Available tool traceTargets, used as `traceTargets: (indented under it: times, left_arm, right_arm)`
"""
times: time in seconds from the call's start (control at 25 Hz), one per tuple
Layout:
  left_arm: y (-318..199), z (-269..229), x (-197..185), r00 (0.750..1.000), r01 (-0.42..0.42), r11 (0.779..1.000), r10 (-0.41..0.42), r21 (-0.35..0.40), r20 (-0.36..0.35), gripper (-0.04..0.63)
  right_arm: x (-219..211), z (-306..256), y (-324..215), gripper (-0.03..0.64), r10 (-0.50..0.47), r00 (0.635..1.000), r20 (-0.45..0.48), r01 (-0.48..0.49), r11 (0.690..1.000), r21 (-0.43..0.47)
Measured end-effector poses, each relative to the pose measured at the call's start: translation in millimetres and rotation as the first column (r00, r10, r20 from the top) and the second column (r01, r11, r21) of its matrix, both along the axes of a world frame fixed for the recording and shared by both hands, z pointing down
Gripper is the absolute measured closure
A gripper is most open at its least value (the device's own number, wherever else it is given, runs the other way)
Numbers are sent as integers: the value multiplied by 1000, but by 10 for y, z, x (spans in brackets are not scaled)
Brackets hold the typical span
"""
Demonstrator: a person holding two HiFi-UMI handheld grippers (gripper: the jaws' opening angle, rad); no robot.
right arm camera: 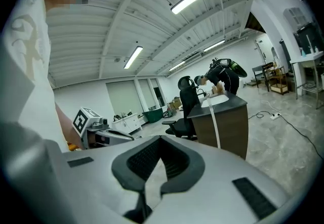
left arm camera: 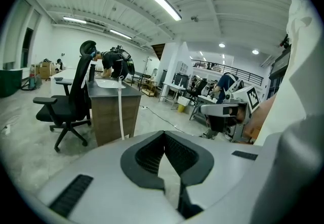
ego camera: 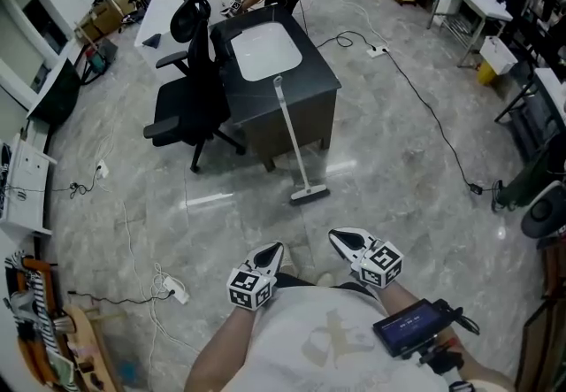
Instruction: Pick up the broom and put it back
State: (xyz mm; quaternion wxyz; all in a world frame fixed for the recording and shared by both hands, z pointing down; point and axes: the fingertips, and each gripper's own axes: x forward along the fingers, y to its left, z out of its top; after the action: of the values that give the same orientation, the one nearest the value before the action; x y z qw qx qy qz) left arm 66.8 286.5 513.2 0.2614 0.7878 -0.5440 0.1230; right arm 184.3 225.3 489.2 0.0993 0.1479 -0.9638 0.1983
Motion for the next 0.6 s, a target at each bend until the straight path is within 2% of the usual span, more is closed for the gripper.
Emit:
traceTargets:
  times: [0.28,0.6]
  left_arm:
    - [-188,16,-150,1000,-26,1000,26,5,-13,583]
    - [-529,45,-541,997,-76,997,76,4,-24,583]
  right_arm:
    - [-164,24,-191,600,27,1000,-11,-27,1000,-2]
    - [-519,-2,-464,600,68,997,-24,-68,998,19]
